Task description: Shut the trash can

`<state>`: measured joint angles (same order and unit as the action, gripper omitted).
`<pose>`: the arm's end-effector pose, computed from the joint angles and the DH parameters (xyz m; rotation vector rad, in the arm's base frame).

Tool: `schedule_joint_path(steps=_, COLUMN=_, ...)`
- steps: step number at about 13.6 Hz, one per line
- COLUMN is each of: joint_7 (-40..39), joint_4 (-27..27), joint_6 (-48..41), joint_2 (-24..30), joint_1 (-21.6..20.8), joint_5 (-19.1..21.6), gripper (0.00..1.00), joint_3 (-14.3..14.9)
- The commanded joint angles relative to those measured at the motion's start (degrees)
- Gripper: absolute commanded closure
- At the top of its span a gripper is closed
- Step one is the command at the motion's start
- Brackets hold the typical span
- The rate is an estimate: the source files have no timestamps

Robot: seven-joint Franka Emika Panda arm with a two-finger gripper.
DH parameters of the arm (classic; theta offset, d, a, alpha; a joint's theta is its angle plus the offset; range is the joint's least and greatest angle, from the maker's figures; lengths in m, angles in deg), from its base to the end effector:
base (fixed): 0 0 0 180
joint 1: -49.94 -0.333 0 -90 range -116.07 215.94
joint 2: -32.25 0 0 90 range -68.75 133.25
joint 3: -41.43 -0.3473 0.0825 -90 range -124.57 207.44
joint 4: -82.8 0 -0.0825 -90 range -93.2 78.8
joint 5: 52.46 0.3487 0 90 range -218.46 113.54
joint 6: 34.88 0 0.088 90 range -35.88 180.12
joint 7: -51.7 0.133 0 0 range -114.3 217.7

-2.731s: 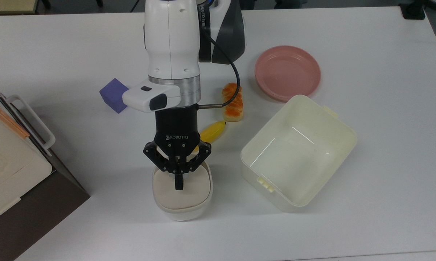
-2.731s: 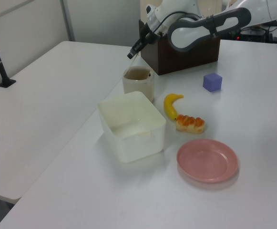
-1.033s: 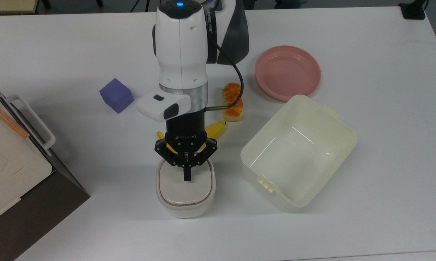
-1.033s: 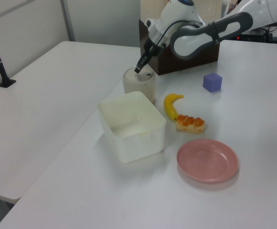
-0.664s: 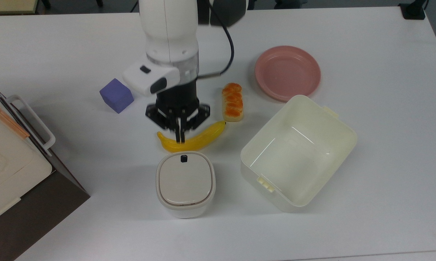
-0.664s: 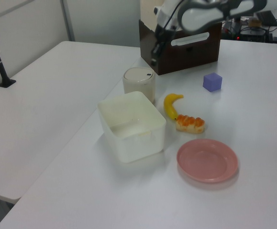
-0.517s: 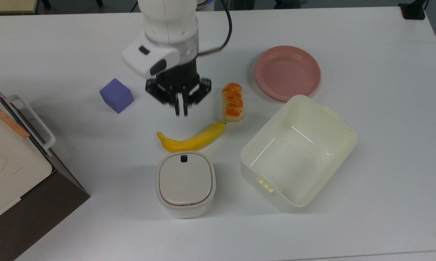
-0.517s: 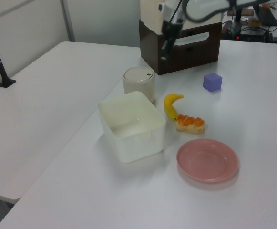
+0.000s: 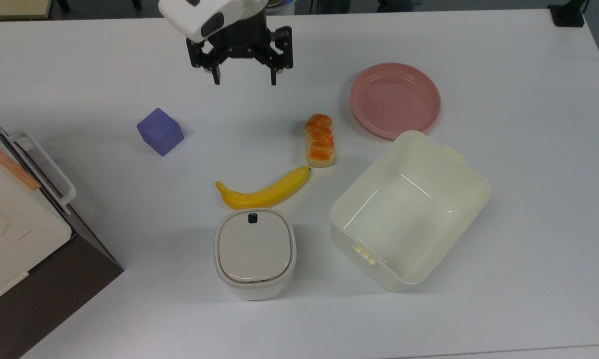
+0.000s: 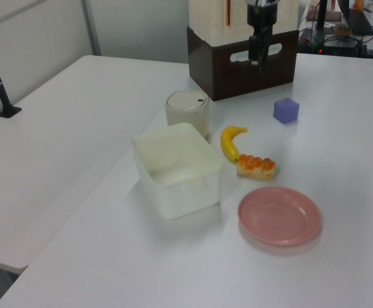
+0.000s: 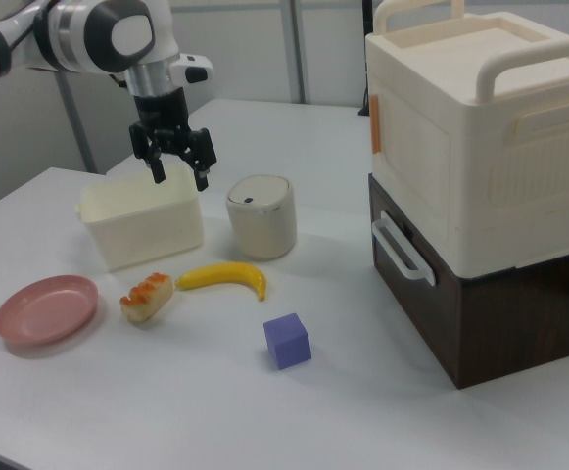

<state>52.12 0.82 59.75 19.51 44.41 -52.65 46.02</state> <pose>0.5988 0.0148 0.5743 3.1206 0.0176 -0.0010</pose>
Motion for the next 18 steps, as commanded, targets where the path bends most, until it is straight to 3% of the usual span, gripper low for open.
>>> schedule_joint_path(steps=1, joint_7=0.54, joint_4=-2.48, joint_6=-0.32, joint_2=1.84, joint_1=-0.81, joint_5=-1.92, gripper=0.0, joint_3=0.16)
schedule_joint_path(steps=11, joint_7=1.15, joint_4=-3.1, joint_6=-0.41, joint_2=3.51, joint_1=-0.28, joint_5=-1.74, gripper=0.0, joint_3=0.42)
schedule_joint_path(steps=13, joint_7=1.77, joint_4=-5.2, joint_6=0.03, joint_2=4.91, joint_1=-0.28, joint_5=-1.74, gripper=0.0, joint_3=0.51)
schedule_joint_path(steps=16, joint_7=2.3, joint_4=-14.32, joint_6=5.55, joint_2=12.37, joint_1=0.07, joint_5=-1.65, gripper=0.0, joint_3=0.51)
schedule_joint_path(steps=18, joint_7=2.39, joint_4=-14.61, joint_6=4.96, joint_2=13.17, joint_1=0.86, joint_5=-1.22, gripper=0.0, joint_3=0.51)
